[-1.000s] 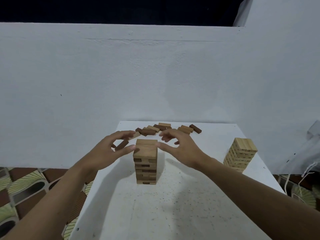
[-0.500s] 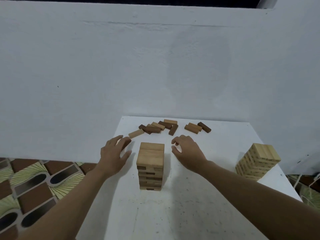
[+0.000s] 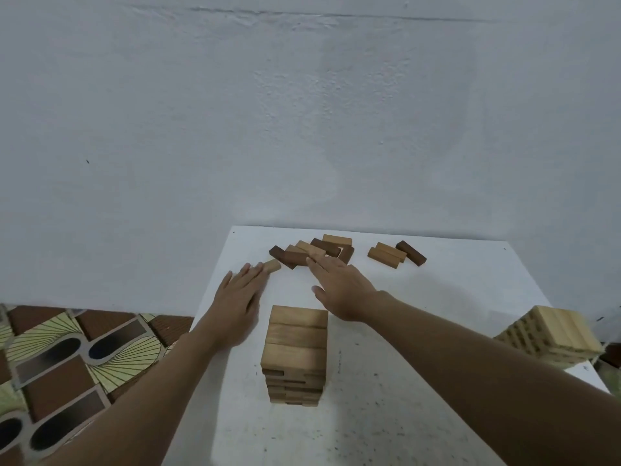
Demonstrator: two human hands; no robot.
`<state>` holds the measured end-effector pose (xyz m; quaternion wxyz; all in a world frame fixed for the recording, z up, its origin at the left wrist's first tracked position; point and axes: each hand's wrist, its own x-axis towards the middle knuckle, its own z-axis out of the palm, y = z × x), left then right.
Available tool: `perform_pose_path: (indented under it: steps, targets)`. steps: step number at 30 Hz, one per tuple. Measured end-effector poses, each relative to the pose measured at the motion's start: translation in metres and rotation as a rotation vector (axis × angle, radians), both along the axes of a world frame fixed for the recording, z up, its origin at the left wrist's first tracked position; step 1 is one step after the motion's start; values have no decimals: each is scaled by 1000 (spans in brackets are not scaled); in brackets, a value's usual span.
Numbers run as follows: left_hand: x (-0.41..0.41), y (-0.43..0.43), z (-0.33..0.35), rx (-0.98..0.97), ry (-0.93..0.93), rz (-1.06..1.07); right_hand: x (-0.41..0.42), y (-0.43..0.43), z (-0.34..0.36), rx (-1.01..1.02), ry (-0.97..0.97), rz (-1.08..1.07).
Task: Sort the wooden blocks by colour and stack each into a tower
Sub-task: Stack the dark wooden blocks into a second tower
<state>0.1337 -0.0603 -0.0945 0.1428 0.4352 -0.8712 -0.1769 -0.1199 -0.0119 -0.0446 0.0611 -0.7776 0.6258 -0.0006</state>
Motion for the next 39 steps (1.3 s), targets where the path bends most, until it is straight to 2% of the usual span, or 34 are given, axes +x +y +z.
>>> perform_pose_path:
  steps: [5, 12, 15, 20, 22, 33, 39]
  targets:
    - [9, 16, -2, -7, 132, 14, -4, 10, -15, -219, -20, 11]
    - [22, 58, -12, -119, 133, 100, -13, 30, -20, -325, -52, -58]
    - [28, 72, -19, -214, 123, 81, -8, 20, -7, -260, -61, -46]
    - [28, 73, -14, -210, 141, 79, 7, 16, -2, -19, 81, 55]
    - [27, 74, -12, -197, 156, 98, 11, 18, -5, -49, 83, 84]
    - [25, 75, -17, -121, 161, 183, -2, 55, -13, -78, -225, 11]
    - [31, 90, -13, -120, 154, 170, -15, 95, -21, -114, -219, -23]
